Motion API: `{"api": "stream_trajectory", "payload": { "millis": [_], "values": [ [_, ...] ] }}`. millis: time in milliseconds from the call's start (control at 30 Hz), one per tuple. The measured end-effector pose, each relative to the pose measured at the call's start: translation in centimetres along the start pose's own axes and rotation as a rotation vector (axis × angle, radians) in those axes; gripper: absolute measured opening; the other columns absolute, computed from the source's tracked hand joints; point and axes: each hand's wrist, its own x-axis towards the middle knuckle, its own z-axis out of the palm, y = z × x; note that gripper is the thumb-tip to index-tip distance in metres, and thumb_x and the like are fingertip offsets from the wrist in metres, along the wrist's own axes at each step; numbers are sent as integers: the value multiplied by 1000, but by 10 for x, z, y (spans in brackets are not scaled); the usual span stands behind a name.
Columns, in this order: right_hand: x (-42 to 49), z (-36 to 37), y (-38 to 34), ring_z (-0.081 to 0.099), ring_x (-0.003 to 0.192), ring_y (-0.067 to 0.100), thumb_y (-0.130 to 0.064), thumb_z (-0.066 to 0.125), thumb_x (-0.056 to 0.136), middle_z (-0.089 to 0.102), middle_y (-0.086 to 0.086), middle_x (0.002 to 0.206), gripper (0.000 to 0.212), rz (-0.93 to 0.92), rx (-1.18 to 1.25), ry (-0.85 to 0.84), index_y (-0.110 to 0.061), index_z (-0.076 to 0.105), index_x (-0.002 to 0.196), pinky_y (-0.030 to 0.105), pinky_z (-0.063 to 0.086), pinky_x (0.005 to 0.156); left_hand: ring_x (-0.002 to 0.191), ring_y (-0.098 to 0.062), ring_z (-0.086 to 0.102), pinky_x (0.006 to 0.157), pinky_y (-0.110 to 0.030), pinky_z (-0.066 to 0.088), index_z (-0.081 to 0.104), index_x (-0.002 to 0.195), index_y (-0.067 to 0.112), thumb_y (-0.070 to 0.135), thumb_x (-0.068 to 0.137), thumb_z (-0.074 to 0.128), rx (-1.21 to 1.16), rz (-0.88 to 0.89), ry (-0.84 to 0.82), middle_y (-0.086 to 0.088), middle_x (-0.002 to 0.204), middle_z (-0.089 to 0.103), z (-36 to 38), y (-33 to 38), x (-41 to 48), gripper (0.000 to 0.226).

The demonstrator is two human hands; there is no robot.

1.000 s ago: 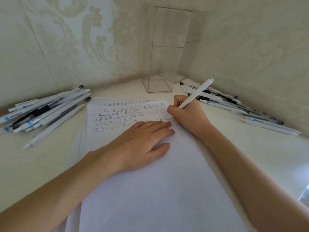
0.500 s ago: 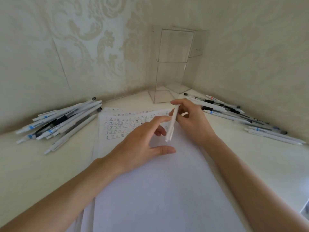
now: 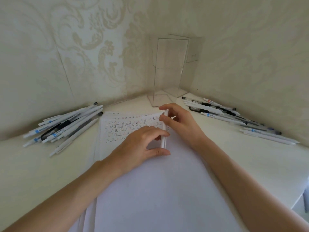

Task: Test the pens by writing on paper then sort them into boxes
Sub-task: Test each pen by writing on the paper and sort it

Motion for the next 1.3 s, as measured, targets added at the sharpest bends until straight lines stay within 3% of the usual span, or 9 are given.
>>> {"api": "stream_trajectory", "payload": {
  "millis": [100, 200, 333, 533, 700, 867, 1033, 1167, 1300],
  "values": [
    [-4, 2, -3, 60, 91, 23, -39, 51, 95, 69, -2, 90, 31, -10, 6, -59, -54, 44, 121, 36, 45, 88, 100, 6, 49, 86, -6, 34, 57, 119, 24, 29, 84, 65, 15, -65, 90, 10, 107, 56, -12, -5, -2, 36],
    [-6, 0, -5, 57, 93, 18, -42, 43, 97, 67, 2, 99, 44, -27, -80, -96, -68, 25, 127, 18, 40, 85, 88, -3, 56, 81, -12, 41, 65, 101, 24, 6, 88, 58, 45, -185, 342, 4, 95, 58, -45, -22, -10, 23],
    [-6, 3, -3, 50, 75, -3, -41, 42, 98, 64, -17, 105, 46, -17, -221, -184, -61, 23, 134, 8, 36, 71, 78, -19, 58, 71, -11, 38, 69, 90, 9, -7, 86, 52, 281, -339, 629, -7, 90, 61, -94, -48, -36, 23],
    [-5, 3, 3, 47, 80, -11, -40, 45, 96, 61, -16, 109, 43, -10, -296, -218, -46, 35, 138, 13, 34, 77, 95, -37, 57, 84, -35, 41, 70, 91, 8, -8, 80, 53, 529, -574, 679, -17, 107, 60, -119, -68, -74, 26],
    [-3, 2, 7, 48, 76, -12, -32, 48, 97, 62, -11, 107, 35, 29, -280, -123, -35, 47, 132, 7, 35, 70, 101, -35, 54, 90, -43, 41, 69, 94, 8, -4, 81, 58, 484, -337, 498, -14, 117, 56, -89, -40, -51, 22],
    [-10, -30, 3, 51, 92, 4, -15, 46, 98, 63, -4, 115, 26, 101, -336, 72, -20, 61, 118, 3, 34, 72, 121, -18, 46, 103, -32, 32, 62, 117, 22, 42, 87, 40, 347, -115, -7, 4, 134, 48, -34, 3, -4, 42],
    [-48, -89, 19, 41, 124, 24, -2, 45, 92, 57, 6, 128, 34, 199, -650, 236, -11, 60, 121, 27, 29, 100, 138, -5, 19, 109, -17, 9, 39, 137, 36, 69, 81, 26, 321, -42, -242, 16, 149, 24, 13, 16, 17, 66],
    [-73, -139, 42, 31, 132, 33, -27, 51, 94, 38, 9, 146, 45, 386, -915, 345, -20, 44, 138, 37, 23, 108, 134, 7, 10, 105, -13, 2, 30, 139, 43, 89, 58, -4, 314, -46, -319, 28, 145, 15, 27, 10, 18, 99],
    [-80, -165, 59, 17, 141, 32, -48, 36, 97, 19, 8, 155, 53, 644, -972, 264, -27, 30, 145, 41, 13, 114, 132, 10, 7, 107, -14, 2, 29, 138, 45, 89, 59, -9, 313, -29, -317, 32, 140, 11, 29, 8, 18, 99]
  ]
}}
